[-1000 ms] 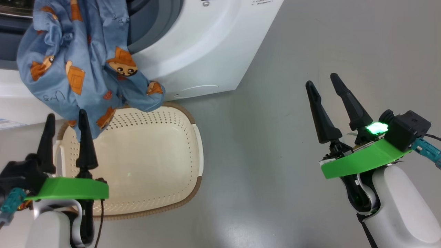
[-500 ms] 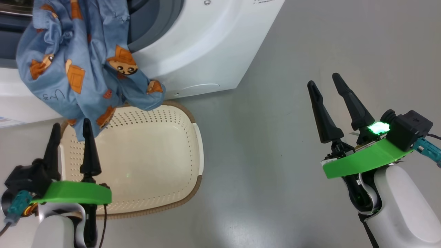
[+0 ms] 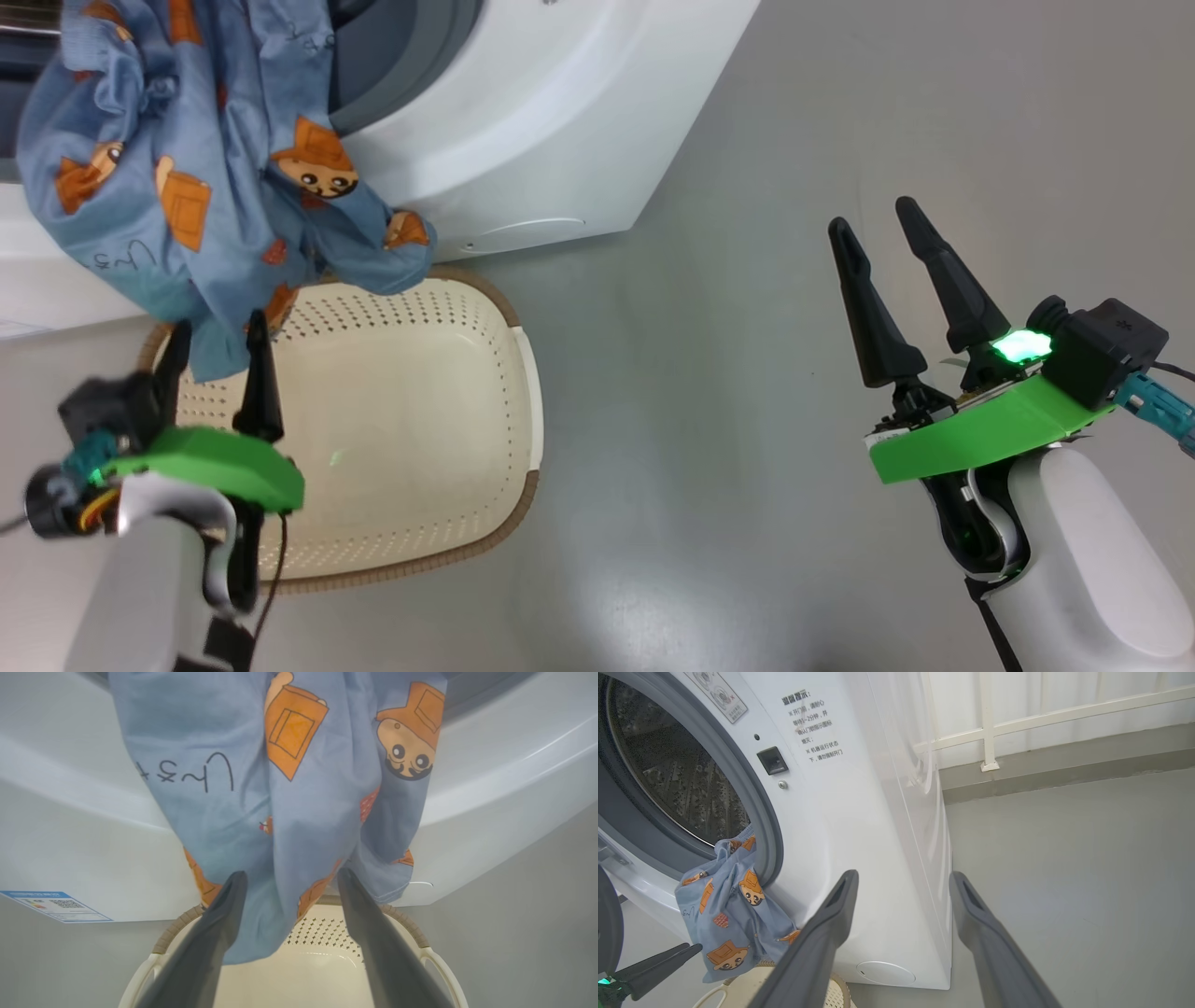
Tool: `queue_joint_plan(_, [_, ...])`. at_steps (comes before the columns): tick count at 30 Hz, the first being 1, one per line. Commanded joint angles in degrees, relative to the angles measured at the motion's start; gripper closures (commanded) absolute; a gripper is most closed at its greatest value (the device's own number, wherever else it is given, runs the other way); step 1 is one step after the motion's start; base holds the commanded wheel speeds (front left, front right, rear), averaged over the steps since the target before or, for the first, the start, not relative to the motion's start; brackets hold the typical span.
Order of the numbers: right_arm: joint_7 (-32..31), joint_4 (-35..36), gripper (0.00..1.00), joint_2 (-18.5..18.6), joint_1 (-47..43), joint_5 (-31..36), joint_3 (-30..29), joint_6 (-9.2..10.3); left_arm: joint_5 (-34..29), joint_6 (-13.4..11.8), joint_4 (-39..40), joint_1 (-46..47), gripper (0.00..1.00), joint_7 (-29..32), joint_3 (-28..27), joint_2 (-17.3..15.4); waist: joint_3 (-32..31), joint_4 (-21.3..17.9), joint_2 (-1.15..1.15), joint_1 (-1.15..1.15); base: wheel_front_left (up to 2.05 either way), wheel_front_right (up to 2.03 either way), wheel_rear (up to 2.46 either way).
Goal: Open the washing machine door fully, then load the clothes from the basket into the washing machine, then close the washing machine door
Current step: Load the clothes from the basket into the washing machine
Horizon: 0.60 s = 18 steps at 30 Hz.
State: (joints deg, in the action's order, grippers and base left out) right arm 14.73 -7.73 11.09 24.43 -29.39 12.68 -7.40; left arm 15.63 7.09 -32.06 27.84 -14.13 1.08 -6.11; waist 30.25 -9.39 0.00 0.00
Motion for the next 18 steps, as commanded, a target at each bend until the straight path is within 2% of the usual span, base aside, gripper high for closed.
queue_joint_plan(1, [0.3, 1.4, 0.00, -0.1, -0.9, -0.6, 1.2, -0.09, 0.2, 0.3, 0.4, 0.8, 0.00, -0.1, -1.2, -1.8, 0.2, -0.2, 0.00, 0.00, 0.00, 0.00, 0.00])
queue_joint_plan(7, [0.3, 1.5, 0.00, -0.3, -0.4, -0.7, 1.4, -0.09, 2.5, 0.4, -10.5, 8.8, 0.00, 0.4, 3.5, -3.3, 1.2, -1.5, 0.00, 0.00, 0.00, 0.00, 0.00])
queue_joint_plan(13, [0.3, 1.8, 0.00, -0.7, -0.2, -0.6, 1.3, -0.09, 6.3, 0.4, -17.5, 14.9, 0.00, -0.2, 9.7, -3.9, 2.3, -2.6, 0.00, 0.00, 0.00, 0.00, 0.00])
queue_joint_plan(18, [0.3, 2.0, 0.00, -0.9, 0.2, -0.5, 1.3, -0.09, 9.0, 0.4, -22.6, 19.4, 0.00, -0.6, 11.5, -4.4, 3.4, -3.3, 0.00, 0.00, 0.00, 0.00, 0.00])
